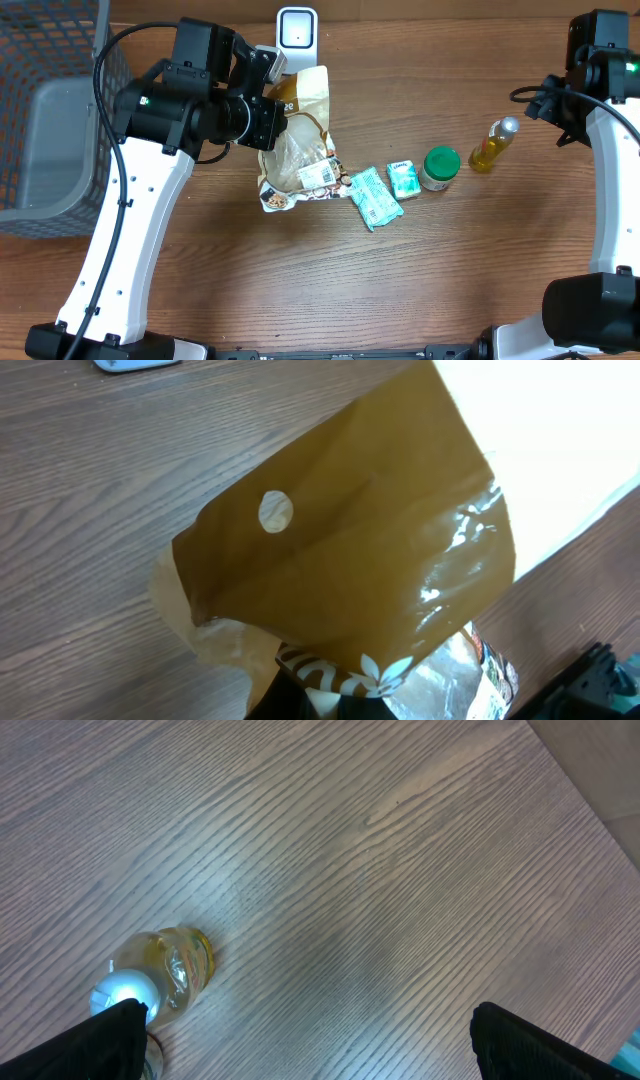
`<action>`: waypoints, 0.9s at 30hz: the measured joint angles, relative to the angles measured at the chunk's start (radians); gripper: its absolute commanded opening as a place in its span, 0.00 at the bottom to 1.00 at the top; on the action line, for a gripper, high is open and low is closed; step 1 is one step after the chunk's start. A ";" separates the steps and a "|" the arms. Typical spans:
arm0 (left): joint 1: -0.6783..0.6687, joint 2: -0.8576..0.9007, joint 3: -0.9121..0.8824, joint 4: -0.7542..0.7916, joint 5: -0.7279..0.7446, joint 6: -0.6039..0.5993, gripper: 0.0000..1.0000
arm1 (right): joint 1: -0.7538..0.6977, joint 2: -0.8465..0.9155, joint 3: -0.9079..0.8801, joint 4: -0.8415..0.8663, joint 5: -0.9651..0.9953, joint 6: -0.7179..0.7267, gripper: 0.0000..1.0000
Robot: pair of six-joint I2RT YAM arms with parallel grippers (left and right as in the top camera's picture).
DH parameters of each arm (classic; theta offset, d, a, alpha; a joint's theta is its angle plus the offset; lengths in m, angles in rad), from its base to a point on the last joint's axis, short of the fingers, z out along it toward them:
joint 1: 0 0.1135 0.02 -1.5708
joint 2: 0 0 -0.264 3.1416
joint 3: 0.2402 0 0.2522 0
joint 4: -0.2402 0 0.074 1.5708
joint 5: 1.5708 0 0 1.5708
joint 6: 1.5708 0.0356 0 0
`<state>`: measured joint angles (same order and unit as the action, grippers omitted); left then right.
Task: Scan the item barcode
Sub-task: 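Lift the snack bag up toward the white scanner, then hold the snack bag's barcode up at the scanner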
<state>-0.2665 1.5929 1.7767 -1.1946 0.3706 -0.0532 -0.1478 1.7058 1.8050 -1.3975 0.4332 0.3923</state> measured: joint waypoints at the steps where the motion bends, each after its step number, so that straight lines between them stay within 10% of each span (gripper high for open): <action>1: 0.000 0.000 0.000 0.011 -0.005 -0.012 0.05 | 0.000 0.000 0.000 0.000 0.000 0.000 1.00; 15: 0.000 0.000 0.108 0.486 -0.456 -0.154 0.04 | 0.000 0.000 0.000 0.000 0.000 0.000 1.00; 27: 0.000 0.211 0.111 0.978 -0.828 0.093 0.04 | 0.000 0.000 0.000 0.000 0.000 0.000 1.00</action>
<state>-0.2665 1.8034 1.8874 -0.2169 -0.4576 0.0399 -0.1482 1.7061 1.8050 -1.3975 0.4332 0.3923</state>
